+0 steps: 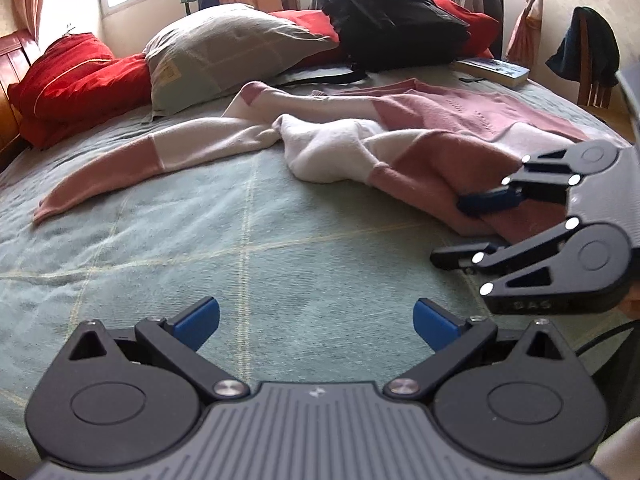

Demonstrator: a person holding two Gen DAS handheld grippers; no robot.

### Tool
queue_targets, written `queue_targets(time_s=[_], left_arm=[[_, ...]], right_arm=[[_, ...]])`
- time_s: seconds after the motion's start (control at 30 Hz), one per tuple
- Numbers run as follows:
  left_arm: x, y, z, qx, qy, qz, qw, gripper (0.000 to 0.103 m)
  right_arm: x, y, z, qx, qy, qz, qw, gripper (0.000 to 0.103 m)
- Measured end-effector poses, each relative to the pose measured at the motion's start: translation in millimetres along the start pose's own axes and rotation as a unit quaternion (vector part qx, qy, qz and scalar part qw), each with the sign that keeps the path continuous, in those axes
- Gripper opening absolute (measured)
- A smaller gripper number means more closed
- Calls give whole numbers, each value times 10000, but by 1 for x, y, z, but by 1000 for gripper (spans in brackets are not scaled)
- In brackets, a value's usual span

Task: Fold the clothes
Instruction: 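Pull the hem outward with the right gripper to flatten the sweater, then open the right gripper to release the sweater hem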

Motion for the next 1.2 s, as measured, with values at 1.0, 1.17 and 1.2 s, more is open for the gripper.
queue_targets(time_s=[1.0,1.17,1.2], left_arm=[[12,35,15,194,350,-337,9986,102],[12,29,9,608,313,-251,9973,102],[12,28,7,663,268,-235,9972,102]], right_arm=[[-41,45,-31,-1481,-1245,-110,9810,15],[-14,30,-33,-250,-782,313,9961,28],[-10,32,-36,-186,-815,309,9960,35]])
Point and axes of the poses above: each gripper's, at about its wrist camera, not at the fingertips, and y roughly against the way its jaws point, z to its left, x to its underside, the point moved 1 cm from there along -y, roughly the way its jaws point
